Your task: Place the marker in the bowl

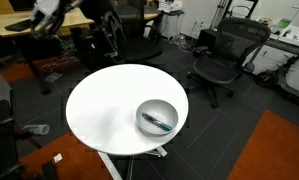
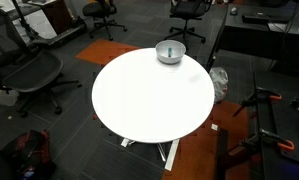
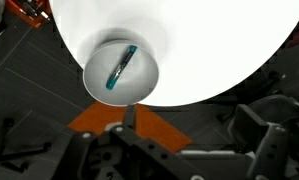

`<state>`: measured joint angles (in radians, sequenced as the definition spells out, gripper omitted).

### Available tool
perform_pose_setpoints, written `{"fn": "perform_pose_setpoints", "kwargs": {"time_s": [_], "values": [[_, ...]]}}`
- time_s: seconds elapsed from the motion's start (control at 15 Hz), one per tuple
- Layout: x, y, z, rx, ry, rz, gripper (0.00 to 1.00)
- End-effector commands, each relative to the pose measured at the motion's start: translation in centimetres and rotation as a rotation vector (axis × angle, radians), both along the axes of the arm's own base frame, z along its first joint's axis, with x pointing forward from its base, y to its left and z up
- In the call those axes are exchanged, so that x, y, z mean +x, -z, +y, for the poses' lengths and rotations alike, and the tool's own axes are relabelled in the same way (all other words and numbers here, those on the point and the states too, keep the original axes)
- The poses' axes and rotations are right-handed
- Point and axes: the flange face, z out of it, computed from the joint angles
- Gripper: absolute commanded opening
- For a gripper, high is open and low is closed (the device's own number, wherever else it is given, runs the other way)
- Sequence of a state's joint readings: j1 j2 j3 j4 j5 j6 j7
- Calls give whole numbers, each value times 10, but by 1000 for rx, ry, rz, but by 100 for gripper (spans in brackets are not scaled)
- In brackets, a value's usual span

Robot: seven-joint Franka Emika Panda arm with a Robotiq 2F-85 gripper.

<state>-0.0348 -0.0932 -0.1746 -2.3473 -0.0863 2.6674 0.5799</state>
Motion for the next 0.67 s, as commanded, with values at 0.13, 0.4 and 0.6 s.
{"fn": "perform_pose_setpoints", "kwargs": {"time_s": [0.13,0.4,0.6], "values": [[-52,-29,20,-24,-119,6,100],[-47,-30,21,-26,-121,-6,100],[-51,-31,22,-25,-121,-7,100]]}}
